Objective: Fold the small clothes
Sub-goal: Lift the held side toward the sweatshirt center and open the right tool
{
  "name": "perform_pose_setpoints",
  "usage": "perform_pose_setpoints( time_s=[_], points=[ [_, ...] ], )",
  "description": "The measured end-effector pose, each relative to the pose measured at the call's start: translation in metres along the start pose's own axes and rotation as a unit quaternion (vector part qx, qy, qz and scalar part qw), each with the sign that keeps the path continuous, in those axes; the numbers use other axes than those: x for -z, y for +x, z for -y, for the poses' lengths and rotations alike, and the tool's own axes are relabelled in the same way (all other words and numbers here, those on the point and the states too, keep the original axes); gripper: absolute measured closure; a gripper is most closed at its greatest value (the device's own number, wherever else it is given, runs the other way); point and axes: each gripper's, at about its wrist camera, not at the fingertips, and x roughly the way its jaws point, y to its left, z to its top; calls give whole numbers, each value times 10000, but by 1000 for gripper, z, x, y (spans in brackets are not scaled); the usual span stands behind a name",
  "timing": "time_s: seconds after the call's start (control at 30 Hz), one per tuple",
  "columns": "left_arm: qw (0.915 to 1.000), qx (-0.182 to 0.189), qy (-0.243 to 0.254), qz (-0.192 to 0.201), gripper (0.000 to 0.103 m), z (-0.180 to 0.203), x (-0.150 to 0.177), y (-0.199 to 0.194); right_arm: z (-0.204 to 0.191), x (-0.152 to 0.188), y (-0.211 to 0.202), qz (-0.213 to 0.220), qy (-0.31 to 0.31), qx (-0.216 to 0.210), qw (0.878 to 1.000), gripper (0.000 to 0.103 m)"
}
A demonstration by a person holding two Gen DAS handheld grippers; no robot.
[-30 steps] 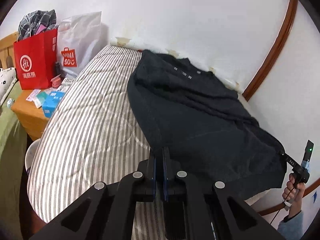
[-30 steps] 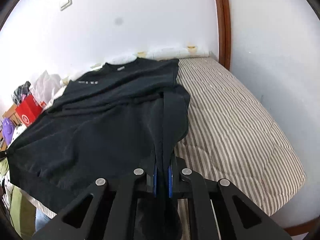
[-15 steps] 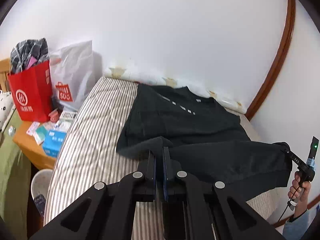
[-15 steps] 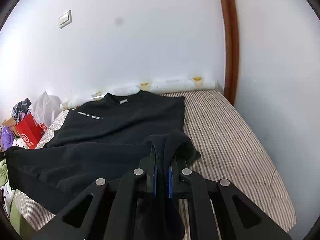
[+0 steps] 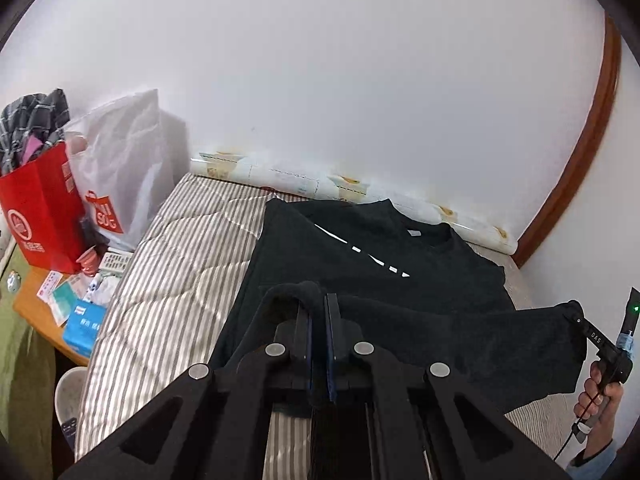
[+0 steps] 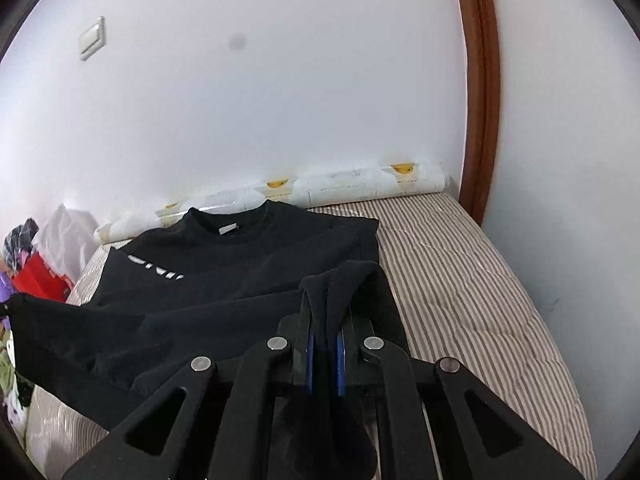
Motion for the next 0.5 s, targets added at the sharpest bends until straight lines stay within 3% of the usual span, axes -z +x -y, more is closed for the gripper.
perform_pose_setpoints(
  time_s=[0.2, 0.5],
  points=[
    [9992, -353, 160, 13, 97, 2, -10, 33, -2, -9, 41, -200, 75, 102, 9997, 95],
    [9983, -532, 162, -186, 97, -6, -7, 73, -2, -1, 88, -523, 1, 365, 9980, 95]
  ],
)
